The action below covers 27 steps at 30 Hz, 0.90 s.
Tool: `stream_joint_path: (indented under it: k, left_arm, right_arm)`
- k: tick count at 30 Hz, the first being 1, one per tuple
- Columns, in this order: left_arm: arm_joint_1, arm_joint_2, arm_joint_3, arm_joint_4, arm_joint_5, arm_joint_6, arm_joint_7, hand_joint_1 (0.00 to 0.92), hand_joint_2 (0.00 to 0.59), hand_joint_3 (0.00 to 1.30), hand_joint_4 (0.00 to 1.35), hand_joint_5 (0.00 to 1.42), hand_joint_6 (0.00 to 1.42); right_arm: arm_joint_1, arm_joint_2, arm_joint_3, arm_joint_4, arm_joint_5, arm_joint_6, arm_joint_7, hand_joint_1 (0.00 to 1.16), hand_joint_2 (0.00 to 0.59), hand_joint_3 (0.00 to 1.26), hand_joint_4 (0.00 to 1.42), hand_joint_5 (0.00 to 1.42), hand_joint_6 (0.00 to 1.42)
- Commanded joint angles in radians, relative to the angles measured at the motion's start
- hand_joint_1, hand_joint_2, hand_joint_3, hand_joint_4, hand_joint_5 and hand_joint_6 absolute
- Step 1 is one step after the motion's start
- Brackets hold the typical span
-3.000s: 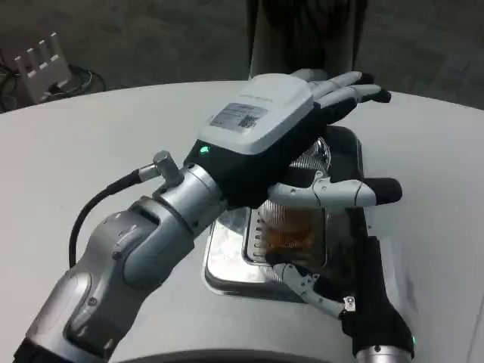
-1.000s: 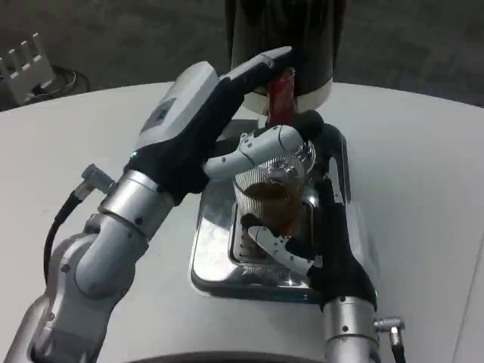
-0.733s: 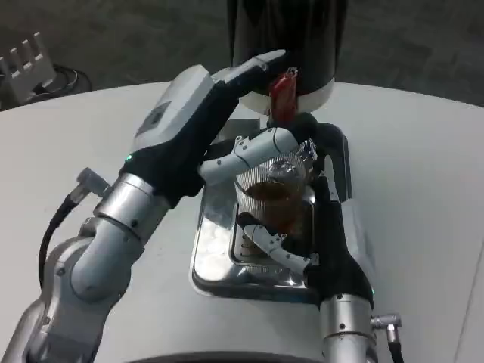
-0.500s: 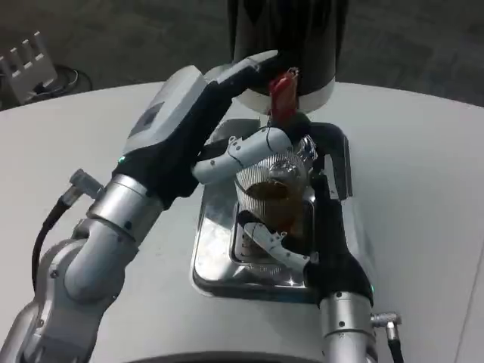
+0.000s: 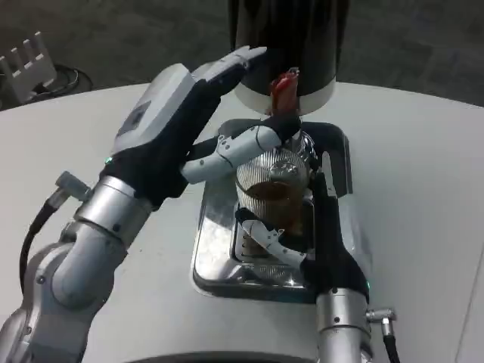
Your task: Grasp the cup under the faucet to collect the drink, then remove the cup.
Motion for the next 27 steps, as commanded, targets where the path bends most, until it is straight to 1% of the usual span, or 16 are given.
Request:
stream_joint_path:
  k: [1,4,8,9,11,12,14,17,19,25,26,27]
  left_arm:
    - [0.021,0.017,0.014,-0.020,-0.019,0.007,-0.012,0.000,0.123,0.22,0.05,0.13,0.06]
    - [0.022,0.019,0.015,-0.020,-0.019,0.007,-0.013,0.000,0.123,0.23,0.05,0.13,0.06]
    - [0.024,0.019,0.016,-0.016,-0.019,0.006,-0.011,0.000,0.123,0.23,0.05,0.13,0.06]
    - [0.023,0.019,0.016,-0.014,-0.019,0.005,-0.011,0.000,0.123,0.23,0.05,0.13,0.06]
    - [0.021,0.018,0.015,-0.010,-0.019,0.004,-0.010,0.000,0.123,0.23,0.05,0.13,0.06]
    - [0.019,0.017,0.014,-0.008,-0.018,0.003,-0.009,0.000,0.123,0.23,0.05,0.13,0.06]
    - [0.017,0.016,0.012,-0.006,-0.017,0.001,-0.009,0.000,0.123,0.23,0.05,0.13,0.06]
    - [0.021,0.018,0.009,-0.006,-0.011,-0.002,-0.008,0.000,0.123,0.23,0.05,0.13,0.06]
    - [0.024,0.020,0.007,-0.006,-0.008,-0.003,-0.008,0.000,0.124,0.23,0.06,0.13,0.06]
    - [0.027,0.023,0.007,-0.005,-0.008,-0.002,-0.009,0.000,0.125,0.23,0.06,0.13,0.06]
    - [0.027,0.023,0.006,-0.004,-0.008,-0.003,-0.009,0.000,0.125,0.23,0.06,0.13,0.06]
    - [0.026,0.023,0.006,-0.002,-0.009,-0.003,-0.009,0.000,0.124,0.23,0.06,0.13,0.06]
  right_arm:
    - [-0.036,0.036,-0.007,0.039,0.023,0.002,-0.009,0.79,0.185,0.01,0.07,0.15,0.18]
    - [-0.038,0.034,-0.008,0.043,0.027,0.000,-0.020,0.79,0.185,0.02,0.08,0.15,0.19]
    - [-0.039,0.035,-0.002,0.040,0.025,-0.004,-0.034,0.79,0.185,0.05,0.12,0.19,0.22]
    - [-0.040,0.037,-0.001,0.038,0.026,-0.006,-0.035,0.79,0.185,0.05,0.14,0.20,0.24]
    - [-0.041,0.038,0.006,0.034,0.018,-0.007,-0.045,0.79,0.181,0.09,0.22,0.29,0.31]
    - [-0.041,0.038,0.008,0.035,0.019,-0.011,-0.047,0.80,0.177,0.11,0.24,0.32,0.33]
    - [-0.043,0.040,0.010,0.040,0.021,-0.015,-0.051,0.82,0.175,0.18,0.32,0.40,0.37]
    - [-0.042,0.041,0.016,0.042,0.011,-0.022,-0.072,0.86,0.166,0.34,0.45,0.55,0.49]
    - [-0.042,0.040,0.020,0.041,0.006,-0.020,-0.083,0.88,0.162,0.42,0.51,0.61,0.55]
    - [-0.036,0.040,0.022,0.027,-0.007,-0.010,-0.109,0.91,0.159,0.53,0.60,0.73,0.69]
    - [-0.033,0.039,0.023,0.021,-0.010,-0.008,-0.111,0.92,0.161,0.54,0.61,0.75,0.72]
    - [-0.031,0.039,0.024,0.017,-0.011,-0.007,-0.112,0.92,0.164,0.57,0.63,0.78,0.78]
